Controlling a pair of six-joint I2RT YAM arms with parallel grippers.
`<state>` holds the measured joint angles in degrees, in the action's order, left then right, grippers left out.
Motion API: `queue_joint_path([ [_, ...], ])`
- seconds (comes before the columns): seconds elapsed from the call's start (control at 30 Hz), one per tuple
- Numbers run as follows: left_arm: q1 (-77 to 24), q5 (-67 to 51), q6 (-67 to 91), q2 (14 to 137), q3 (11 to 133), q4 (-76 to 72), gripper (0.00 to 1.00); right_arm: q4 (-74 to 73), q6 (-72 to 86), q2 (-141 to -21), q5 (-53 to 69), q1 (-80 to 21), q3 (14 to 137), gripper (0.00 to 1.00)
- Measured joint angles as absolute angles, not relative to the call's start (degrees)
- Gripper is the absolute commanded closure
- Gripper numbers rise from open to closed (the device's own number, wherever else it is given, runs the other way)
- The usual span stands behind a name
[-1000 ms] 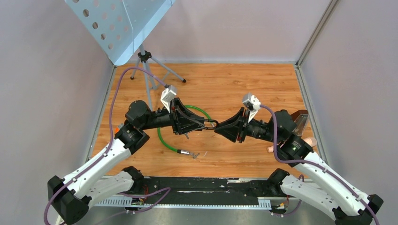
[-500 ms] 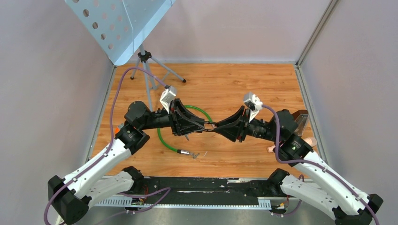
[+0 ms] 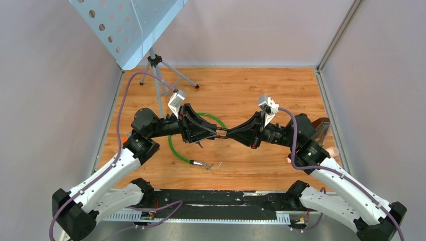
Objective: Lock with the key
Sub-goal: Lock the lock.
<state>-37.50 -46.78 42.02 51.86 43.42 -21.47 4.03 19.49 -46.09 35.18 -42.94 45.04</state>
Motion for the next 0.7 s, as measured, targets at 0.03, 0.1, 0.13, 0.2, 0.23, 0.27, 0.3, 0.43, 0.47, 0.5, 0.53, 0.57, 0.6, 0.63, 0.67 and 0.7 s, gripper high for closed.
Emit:
queue_joint_path([
  [0.03,-37.28,-47.07,42.48,52.1,43.42,-22.06,1.0,4.58,19.62,-46.28,35.14,-42.94,45.06,1.0],
  [0.1,-36.84,-47.72,43.53,52.84,43.44,-23.09,1.0,5.45,19.97,-46.59,34.94,-42.94,45.04,1.0],
  [0.13,-36.64,-47.94,43.79,53.1,43.42,-23.38,1.0,5.82,20.32,-46.81,34.79,-42.94,45.04,1.0],
  [0.2,-36.36,-48.05,44.16,53.54,43.42,-23.83,1.0,6.83,21.1,-47.59,34.54,-42.94,45.04,1.0],
  [0.23,-36.25,-48.07,44.25,53.56,43.27,-23.9,1.0,7.25,21.56,-47.94,34.54,-42.94,45.04,1.0],
  [0.27,-36.05,-47.9,44.27,53.6,43.09,-23.9,1.0,7.73,21.87,-48.36,34.44,-42.94,45.04,1.0],
  [0.3,-35.9,-47.88,44.36,53.74,42.96,-24.1,1.0,8.21,22.44,-48.9,34.39,-43.03,45.04,1.0],
  [0.43,-35.2,-47.92,44.95,54.24,42.68,-24.88,1.0,10.13,23.22,-50.52,33.47,-43.59,45.04,1.0],
  [0.47,-35.05,-47.9,45.1,54.39,42.65,-25.3,1.0,10.46,23.27,-50.72,32.97,-43.79,45.04,1.0],
  [0.5,-34.98,-47.88,45.15,54.48,42.68,-25.63,1.0,10.87,23.29,-50.94,32.36,-44.01,45.04,1.0],
  [0.53,-34.92,-47.81,45.17,54.59,42.68,-26.0,1.0,11.16,23.29,-51.11,31.83,-44.29,45.04,1.0],
  [0.57,-34.92,-47.68,45.17,54.68,42.68,-26.24,1.0,11.51,23.27,-51.22,31.33,-44.53,45.04,1.0],
  [0.6,-34.92,-47.57,45.15,54.76,42.68,-26.46,1.0,11.84,23.27,-51.31,30.87,-44.73,45.04,1.0],
  [0.63,-34.92,-47.37,45.12,54.85,42.68,-26.59,1.0,12.14,23.24,-51.4,30.22,-44.91,45.04,1.0],
  [0.67,-34.92,-47.2,45.1,54.96,42.68,-26.65,1.0,12.45,23.22,-51.55,29.65,-45.01,45.04,1.0],
  [0.7,-34.92,-46.85,44.88,55.02,42.72,-26.46,1.0,12.78,23.18,-51.77,29.12,-45.15,45.04,1.0],
])
